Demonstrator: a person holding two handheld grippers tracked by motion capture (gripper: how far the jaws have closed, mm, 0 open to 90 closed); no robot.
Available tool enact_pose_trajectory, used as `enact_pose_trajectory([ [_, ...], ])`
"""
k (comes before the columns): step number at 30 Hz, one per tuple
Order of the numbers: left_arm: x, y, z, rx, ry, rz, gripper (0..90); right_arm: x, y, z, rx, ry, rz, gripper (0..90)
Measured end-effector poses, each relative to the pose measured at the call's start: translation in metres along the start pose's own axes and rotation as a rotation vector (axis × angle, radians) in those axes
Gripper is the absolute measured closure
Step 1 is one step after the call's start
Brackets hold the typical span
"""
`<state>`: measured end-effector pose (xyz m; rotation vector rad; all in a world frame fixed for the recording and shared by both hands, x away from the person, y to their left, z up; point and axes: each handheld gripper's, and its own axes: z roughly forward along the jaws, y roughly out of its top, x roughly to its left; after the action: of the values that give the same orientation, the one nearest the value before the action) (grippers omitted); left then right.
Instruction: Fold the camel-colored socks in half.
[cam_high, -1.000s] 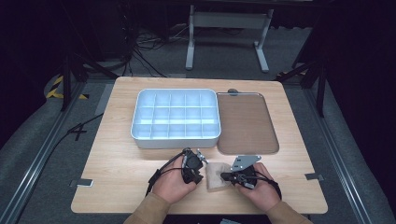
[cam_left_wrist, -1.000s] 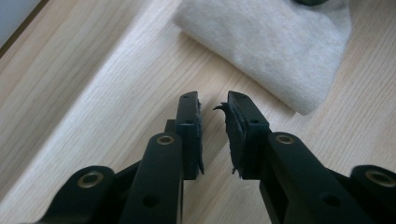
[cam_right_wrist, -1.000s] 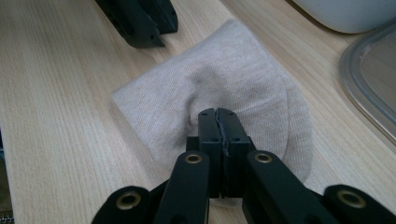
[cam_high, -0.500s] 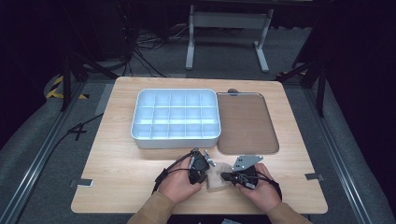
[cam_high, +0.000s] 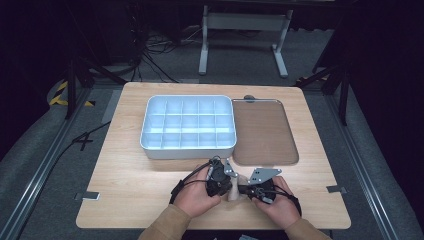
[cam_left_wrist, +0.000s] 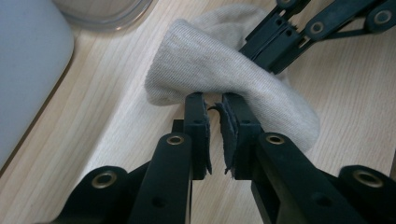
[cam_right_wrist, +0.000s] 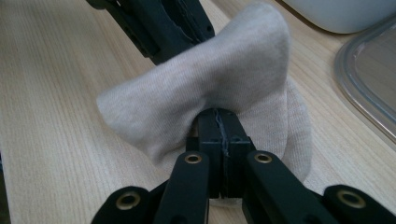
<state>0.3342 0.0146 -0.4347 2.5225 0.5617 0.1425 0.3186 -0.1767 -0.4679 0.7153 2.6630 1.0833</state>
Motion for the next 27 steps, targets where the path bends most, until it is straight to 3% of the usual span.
enact_pose_trajectory([
  [12,-0.004,0.005,0.000,-0.030,-0.015,0.046,75.0,0.000,0.001,0.000,0.001,0.000,0.009,89.4],
  [18,-0.008,0.005,0.002,-0.031,-0.021,0.094,72.7,0.000,0.001,-0.001,-0.001,0.000,0.022,89.5],
  [23,-0.008,0.005,0.000,-0.040,-0.014,0.090,71.4,-0.001,0.002,-0.001,0.002,0.007,0.042,89.5],
  [27,-0.005,0.004,-0.003,-0.039,-0.017,0.068,69.1,-0.004,0.004,-0.011,-0.013,0.005,0.049,89.2],
])
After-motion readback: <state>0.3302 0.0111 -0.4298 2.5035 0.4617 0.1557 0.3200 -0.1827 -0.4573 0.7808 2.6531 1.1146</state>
